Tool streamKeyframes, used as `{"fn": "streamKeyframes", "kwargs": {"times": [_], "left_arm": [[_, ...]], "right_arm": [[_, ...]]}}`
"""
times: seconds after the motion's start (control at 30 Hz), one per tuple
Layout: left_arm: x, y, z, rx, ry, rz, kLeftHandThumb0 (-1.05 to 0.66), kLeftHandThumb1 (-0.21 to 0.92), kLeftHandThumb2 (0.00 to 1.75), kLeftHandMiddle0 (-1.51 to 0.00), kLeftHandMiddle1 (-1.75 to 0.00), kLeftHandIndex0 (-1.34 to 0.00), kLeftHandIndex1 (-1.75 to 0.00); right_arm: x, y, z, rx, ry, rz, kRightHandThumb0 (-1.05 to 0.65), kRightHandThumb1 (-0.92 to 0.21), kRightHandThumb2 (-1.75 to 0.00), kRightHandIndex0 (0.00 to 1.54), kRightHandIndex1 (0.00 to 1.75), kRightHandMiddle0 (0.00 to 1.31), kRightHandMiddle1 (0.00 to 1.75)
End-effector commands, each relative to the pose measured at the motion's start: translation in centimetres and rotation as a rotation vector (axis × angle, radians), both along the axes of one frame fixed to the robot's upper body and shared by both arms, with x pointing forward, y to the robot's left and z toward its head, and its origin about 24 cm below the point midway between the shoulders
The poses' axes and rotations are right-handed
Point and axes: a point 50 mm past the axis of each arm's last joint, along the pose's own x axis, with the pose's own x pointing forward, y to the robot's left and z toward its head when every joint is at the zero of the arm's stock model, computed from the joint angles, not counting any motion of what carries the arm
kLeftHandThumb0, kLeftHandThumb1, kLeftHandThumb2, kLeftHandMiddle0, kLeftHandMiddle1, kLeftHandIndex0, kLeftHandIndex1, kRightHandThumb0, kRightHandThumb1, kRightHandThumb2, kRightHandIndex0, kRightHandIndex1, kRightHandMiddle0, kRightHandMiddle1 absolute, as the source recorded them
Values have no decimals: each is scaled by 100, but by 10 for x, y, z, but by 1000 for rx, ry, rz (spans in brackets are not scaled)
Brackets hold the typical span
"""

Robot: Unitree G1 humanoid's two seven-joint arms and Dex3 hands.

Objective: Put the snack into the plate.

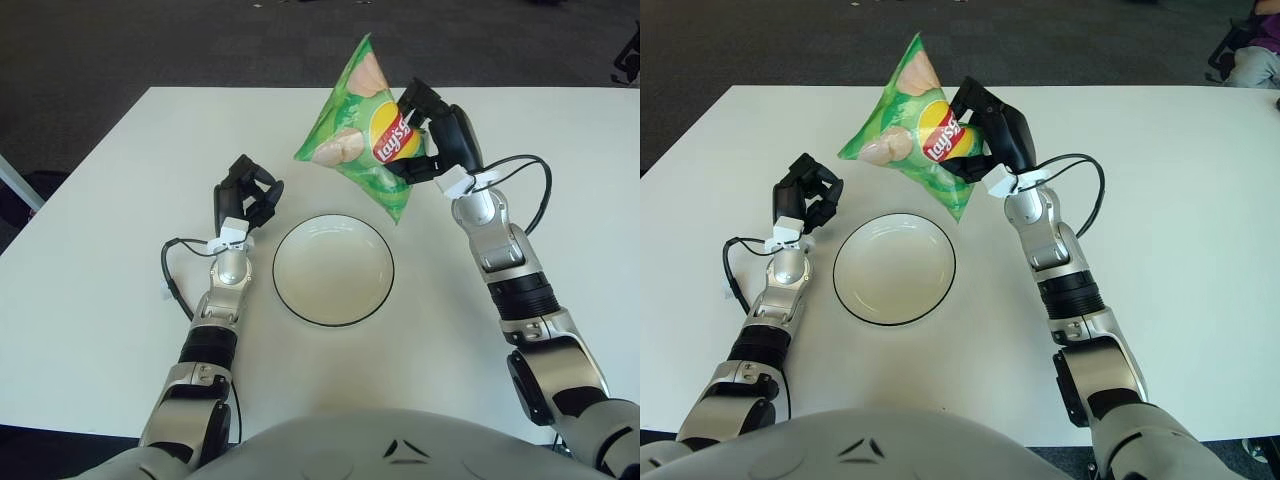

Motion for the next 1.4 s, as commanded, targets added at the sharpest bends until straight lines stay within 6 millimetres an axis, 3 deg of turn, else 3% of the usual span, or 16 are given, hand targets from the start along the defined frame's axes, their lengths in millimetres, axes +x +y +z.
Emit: {"fn": "streamKeyframes", "kwargs": {"times": [0.0,0.4,0.7,1.03,1.17,1.23,1.37], "left_arm": [[-7,3,-17,-15,74,37,-27,92,29,-97,-175,-76,-175],[-5,4,-16,-42,80,57,-27,92,28,-96,-175,-76,-175],[-5,5,-15,-52,82,65,-26,92,27,-96,-175,-76,-175],[-4,7,-15,-67,87,67,-24,92,26,-96,-175,-76,-175],[-4,7,-16,-69,89,68,-24,92,26,-96,-175,-76,-175],[-4,8,-16,-70,89,68,-24,92,26,-96,-175,-76,-175],[-3,8,-16,-69,90,68,-23,92,26,-96,-175,-76,-175]], "right_arm": [[-5,3,1,13,2,64,43,-45,-113,50,175,60,175],[-18,19,-4,-84,-75,173,43,-45,-113,50,175,61,175],[-25,28,-6,-158,2,230,42,-46,-113,49,175,61,175],[-28,25,-7,-282,6,299,42,-47,-111,49,175,55,175],[-29,18,-5,-342,29,345,40,-53,-102,45,173,50,175],[-31,16,-1,-380,60,363,21,-52,-103,46,168,43,173],[-33,14,5,-445,136,384,4,-72,-62,52,149,41,148]]}}
